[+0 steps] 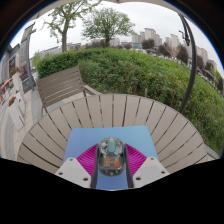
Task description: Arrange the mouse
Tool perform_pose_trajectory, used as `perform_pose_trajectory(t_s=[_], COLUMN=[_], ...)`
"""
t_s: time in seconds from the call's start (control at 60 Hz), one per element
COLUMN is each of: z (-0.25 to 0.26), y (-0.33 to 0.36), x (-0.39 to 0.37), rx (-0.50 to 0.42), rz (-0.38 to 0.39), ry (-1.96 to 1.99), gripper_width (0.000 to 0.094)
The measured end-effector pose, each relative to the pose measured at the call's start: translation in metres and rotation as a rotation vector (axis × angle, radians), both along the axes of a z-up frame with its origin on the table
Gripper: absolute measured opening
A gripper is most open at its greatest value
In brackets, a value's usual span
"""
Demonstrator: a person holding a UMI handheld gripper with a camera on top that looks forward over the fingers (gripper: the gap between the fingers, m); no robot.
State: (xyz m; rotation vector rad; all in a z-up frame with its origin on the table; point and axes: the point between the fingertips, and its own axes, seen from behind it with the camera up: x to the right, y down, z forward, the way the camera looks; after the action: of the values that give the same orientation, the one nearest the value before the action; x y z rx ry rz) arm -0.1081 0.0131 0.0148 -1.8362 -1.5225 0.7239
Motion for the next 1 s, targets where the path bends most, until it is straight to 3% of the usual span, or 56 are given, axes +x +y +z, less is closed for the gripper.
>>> perform_pose_trajectory(t_s=[0.117, 0.15, 0.2, 0.233, 0.333, 0.533, 0.767, 1.0], z=[-0.028, -0.025, -0.016, -0.005, 0.042, 0.129, 0.152, 0.161], y=[0.005, 0.003, 0.000, 0.002, 0.001, -0.024, -0.033, -0.043], x=[0.002, 0.000, 0.004, 0.006, 0.029, 0.156, 0.299, 0.321], rx=[0.008, 0.011, 0.011, 0.019, 0.032, -0.050, 0.011, 0.018], rz=[0.019, 0.034, 0.050, 0.053, 0.065, 0.096, 0.091, 0.114], ry=[-0.031, -0.022, -0.020, -0.011, 0.011, -0.046, -0.101, -0.071], gripper_width=[0.0514, 0.0617, 0.0870, 0.0823, 0.0848, 0.0849, 0.0852, 0.0841])
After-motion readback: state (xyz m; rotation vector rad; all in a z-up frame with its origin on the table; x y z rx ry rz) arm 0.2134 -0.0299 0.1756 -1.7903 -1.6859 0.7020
